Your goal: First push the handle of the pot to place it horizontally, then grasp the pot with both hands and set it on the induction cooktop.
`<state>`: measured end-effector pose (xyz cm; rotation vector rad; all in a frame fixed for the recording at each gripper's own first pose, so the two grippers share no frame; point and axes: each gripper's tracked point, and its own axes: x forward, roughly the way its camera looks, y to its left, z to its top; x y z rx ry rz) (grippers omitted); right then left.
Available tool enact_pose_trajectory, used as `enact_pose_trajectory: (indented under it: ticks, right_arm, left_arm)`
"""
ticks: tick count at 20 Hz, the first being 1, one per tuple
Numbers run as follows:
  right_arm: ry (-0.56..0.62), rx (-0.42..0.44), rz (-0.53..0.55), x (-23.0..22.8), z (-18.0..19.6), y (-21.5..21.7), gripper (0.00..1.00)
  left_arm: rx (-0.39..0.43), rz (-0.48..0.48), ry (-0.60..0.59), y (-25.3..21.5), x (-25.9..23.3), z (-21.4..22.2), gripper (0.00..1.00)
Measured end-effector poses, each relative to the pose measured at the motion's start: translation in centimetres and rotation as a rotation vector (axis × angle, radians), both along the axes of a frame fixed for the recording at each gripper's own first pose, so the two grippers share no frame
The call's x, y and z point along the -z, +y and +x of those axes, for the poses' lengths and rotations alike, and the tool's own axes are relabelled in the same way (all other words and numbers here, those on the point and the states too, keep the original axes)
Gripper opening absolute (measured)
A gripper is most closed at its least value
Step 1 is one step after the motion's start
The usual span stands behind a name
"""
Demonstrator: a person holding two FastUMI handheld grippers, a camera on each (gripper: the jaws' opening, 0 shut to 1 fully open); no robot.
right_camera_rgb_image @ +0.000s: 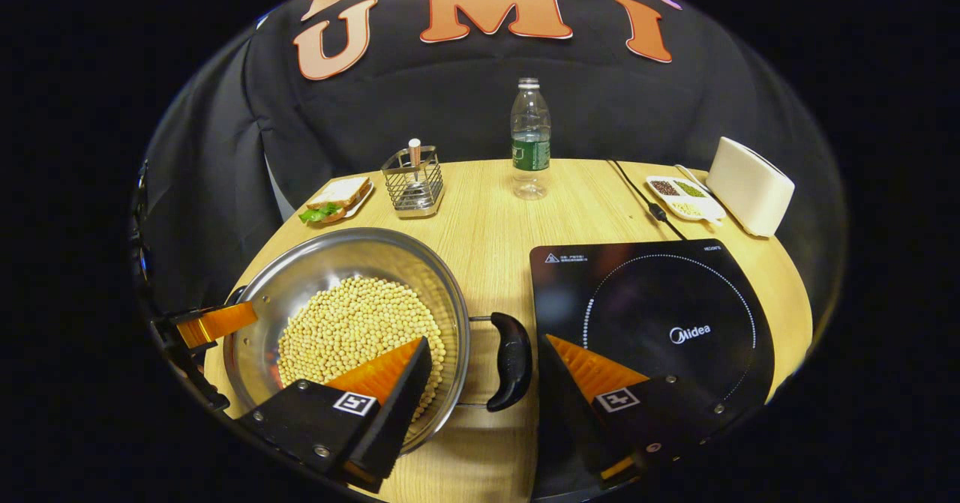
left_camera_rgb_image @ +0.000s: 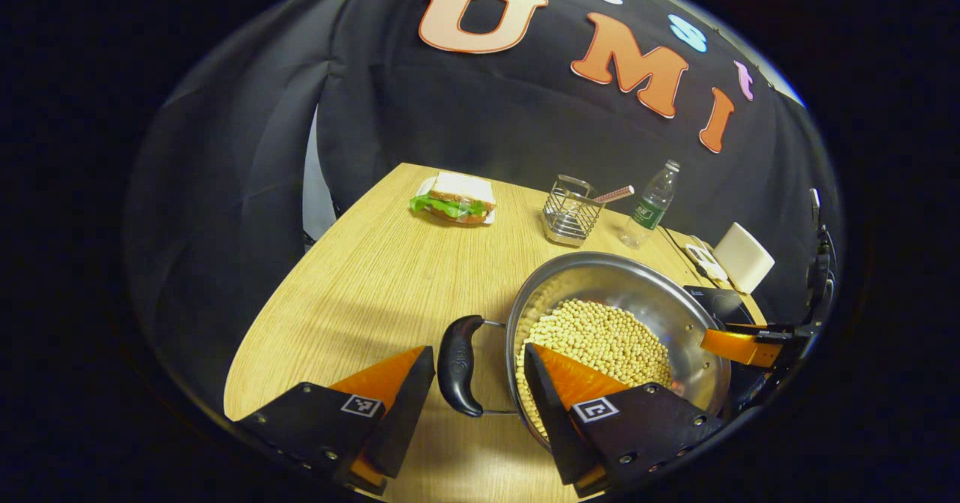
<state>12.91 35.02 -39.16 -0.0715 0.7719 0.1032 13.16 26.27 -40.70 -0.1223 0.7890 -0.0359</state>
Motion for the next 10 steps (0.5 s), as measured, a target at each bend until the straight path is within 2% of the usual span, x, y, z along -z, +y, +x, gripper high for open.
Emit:
enact_pose_trajectory:
  ticks: [1,3,4,6,7,8,10]
  right_arm:
    - [0.004,0.007,-0.017,0.2,-0.1,-0.3,0.83]
    - [0.002,0.023,-0.042,0.4,0.4,-0.6,0.81]
    - [0.000,0.029,-0.037,0.5,0.5,-0.6,0.72]
    - [0.006,0.038,-0.019,0.4,0.7,-0.4,0.63]
    - [0.000,0.035,-0.010,0.4,1.0,-0.4,0.61]
    - [-0.002,0.047,0.011,0.2,1.1,-0.3,0.53]
    - [-0.013,0.049,0.016,0.0,1.1,-0.3,0.52]
  left_arm:
    - [0.005,-0.003,0.002,0.0,0.1,-0.1,0.75]
    - [0.000,0.003,0.005,0.3,0.4,0.2,0.77]
    - [0.001,-0.003,0.009,0.2,0.7,0.3,0.77]
    - [-0.010,0.002,0.049,0.0,1.2,0.0,0.55]
    - [-0.010,0.019,0.075,0.0,1.3,-0.5,0.53]
    - [-0.019,0.033,0.067,0.0,0.9,-0.4,0.51]
    - [-0.045,0.044,0.070,-0.2,0.4,-0.6,0.49]
